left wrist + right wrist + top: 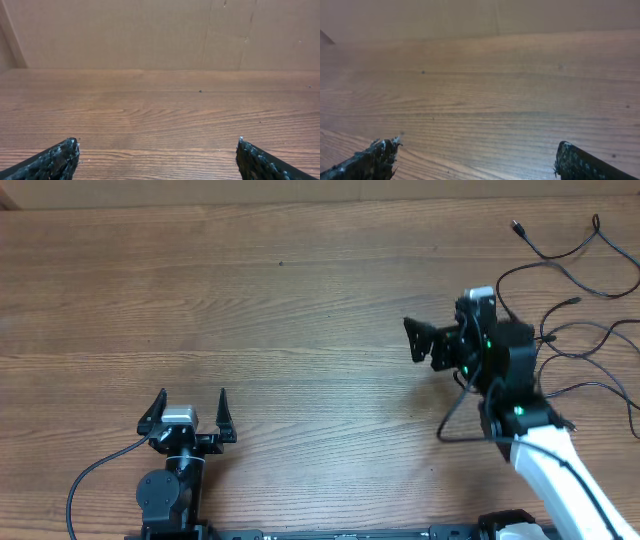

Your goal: Untangle cables

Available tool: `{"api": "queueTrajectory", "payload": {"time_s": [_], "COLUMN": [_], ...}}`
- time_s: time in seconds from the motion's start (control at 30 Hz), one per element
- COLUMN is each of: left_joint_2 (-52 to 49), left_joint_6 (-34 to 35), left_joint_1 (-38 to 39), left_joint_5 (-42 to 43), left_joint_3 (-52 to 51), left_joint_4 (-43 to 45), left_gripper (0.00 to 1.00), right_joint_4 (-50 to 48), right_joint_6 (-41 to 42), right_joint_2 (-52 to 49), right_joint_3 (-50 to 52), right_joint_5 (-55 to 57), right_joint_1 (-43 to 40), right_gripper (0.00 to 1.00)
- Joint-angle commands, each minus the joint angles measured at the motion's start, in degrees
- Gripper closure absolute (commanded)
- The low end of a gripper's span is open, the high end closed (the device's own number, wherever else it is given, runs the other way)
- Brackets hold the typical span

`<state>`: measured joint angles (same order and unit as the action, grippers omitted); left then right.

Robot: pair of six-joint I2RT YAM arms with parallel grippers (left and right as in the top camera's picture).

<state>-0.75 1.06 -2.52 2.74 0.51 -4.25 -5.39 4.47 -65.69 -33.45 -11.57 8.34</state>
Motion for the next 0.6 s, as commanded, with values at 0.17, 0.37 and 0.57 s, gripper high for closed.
{"api": "queueTrajectory", "payload": {"time_s": [0.17, 0.37, 0.57], "left_joint_2": [0.55, 0.55, 0.55], "left_joint_6": [-1.09, -1.09, -1.09], "left_joint_1": [-0.48, -0.48, -0.48], "left_joint_5": [-0.37, -0.37, -0.37], "left_joint_3": [-0.24, -0.24, -0.24], "left_joint_4": [-0.07, -0.07, -0.07], "left_gripper": [0.0, 0.0, 0.0], "right_joint_4": [-14.62, -20.92, -21.35], "right_joint_6": [0.17, 0.15, -0.04], "right_joint_2": [11.37, 20.0, 29.53], "right_joint_3": [14.47, 22.4, 28.3], "right_joint_5": [0.44, 0.44, 1.16], "right_joint_1": [0.17, 0.17, 0.17], "right_gripper": [0.0, 0.0, 0.0]}}
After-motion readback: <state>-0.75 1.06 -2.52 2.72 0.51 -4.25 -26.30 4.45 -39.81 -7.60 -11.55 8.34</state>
